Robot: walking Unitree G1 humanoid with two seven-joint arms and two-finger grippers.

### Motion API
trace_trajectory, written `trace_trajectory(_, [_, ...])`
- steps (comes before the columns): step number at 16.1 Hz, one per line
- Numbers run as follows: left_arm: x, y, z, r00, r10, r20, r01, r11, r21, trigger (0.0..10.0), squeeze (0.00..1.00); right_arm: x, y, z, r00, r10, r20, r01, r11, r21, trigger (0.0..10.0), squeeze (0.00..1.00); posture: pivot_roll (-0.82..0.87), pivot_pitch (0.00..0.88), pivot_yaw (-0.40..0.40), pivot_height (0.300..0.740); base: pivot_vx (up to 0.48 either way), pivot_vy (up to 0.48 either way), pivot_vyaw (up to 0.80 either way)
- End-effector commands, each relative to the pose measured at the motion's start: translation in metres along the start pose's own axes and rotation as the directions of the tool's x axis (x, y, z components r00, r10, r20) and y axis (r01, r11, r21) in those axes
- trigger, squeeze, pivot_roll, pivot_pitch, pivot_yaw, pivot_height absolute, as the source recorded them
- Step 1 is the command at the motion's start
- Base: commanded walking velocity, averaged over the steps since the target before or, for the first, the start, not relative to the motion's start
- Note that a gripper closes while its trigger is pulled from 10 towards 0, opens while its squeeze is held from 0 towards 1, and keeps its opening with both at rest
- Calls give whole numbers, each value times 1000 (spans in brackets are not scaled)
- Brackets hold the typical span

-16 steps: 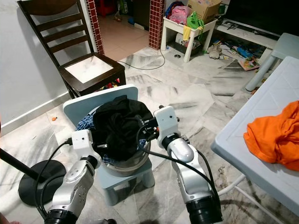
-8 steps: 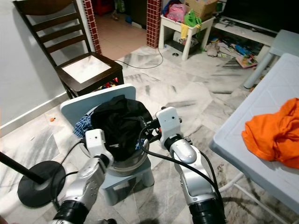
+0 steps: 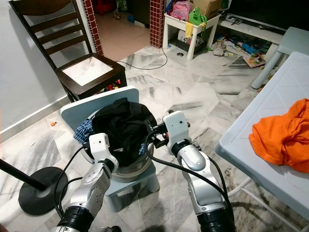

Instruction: Hang hanger

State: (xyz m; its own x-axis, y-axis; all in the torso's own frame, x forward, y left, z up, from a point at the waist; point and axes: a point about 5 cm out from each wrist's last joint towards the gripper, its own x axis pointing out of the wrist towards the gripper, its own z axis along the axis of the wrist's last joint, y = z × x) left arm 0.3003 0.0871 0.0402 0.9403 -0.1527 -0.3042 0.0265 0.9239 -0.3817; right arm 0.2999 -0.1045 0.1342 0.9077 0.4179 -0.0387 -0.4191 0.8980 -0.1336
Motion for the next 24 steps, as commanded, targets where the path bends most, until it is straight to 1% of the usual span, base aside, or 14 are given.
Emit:
trace_trajectory(1, [-3, -5, -12, 1000, 11, -22, -12, 1000, -23, 0, 0, 0, -3, 2, 1000, -14, -1, 14, 1000, -3, 10000, 0, -102, 115, 11, 740, 0, 0, 0])
trace_trajectory(4, [-4, -3, -12, 999, 40, -8, -40, 999, -10, 0, 0, 0, -3, 1, 1000, -16, -4, 16, 1000, -5, 10000, 0, -101, 118, 10, 740, 0, 0, 0])
trace_trajectory(6, [-5, -1, -16, 998, 55, -21, -56, 998, -32, 0, 0, 0, -2, 1, 1000, -14, -5, 14, 1000, -4, 10000, 0, -101, 118, 10, 740, 0, 0, 0])
trace_trajectory(13, [-2, -1, -18, 998, 63, -30, -64, 997, -46, 0, 0, 0, -4, 1, 1000, -18, -5, 18, 1000, -8, 10000, 0, -106, 116, 9, 740, 0, 0, 0])
trace_trajectory(18, [-1, -1, -17, 998, 62, -19, -62, 997, -48, 0, 0, 0, -6, 0, 1000, -18, -9, 18, 1000, -11, 10000, 0, -113, 112, 7, 740, 0, 0, 0])
trace_trajectory(20, [0, -2, -16, 998, 60, -15, -61, 997, -45, 0, 0, -1, -5, -1, 1000, 7, -16, -7, 1000, -6, 10000, 0, -112, 111, 7, 740, 0, 0, 0])
trace_trajectory(21, [0, -2, -16, 998, 60, -12, -61, 997, -43, 0, 0, -3, -3, -3, 997, 68, -27, -68, 998, 7, 10000, 0, -112, 111, 7, 740, 0, 0, 0])
trace_trajectory(22, [0, -2, -16, 998, 61, -11, -61, 997, -41, 0, 0, -5, -2, -4, 994, 102, -34, -101, 995, 18, 10000, 0, -113, 111, 8, 740, 0, 0, 0])
trace_trajectory(23, [1, -2, -16, 998, 61, -10, -61, 997, -38, 0, 0, -9, 0, -7, 985, 167, -52, -166, 986, 32, 10000, 0, -113, 111, 8, 740, 0, 0, 0])
trace_trajectory(24, [1, -1, -16, 998, 62, -9, -62, 997, -36, 0, 0, -12, -1, -9, 978, 194, -71, -192, 981, 37, 10000, 0, -113, 111, 8, 740, 0, 0, 0])
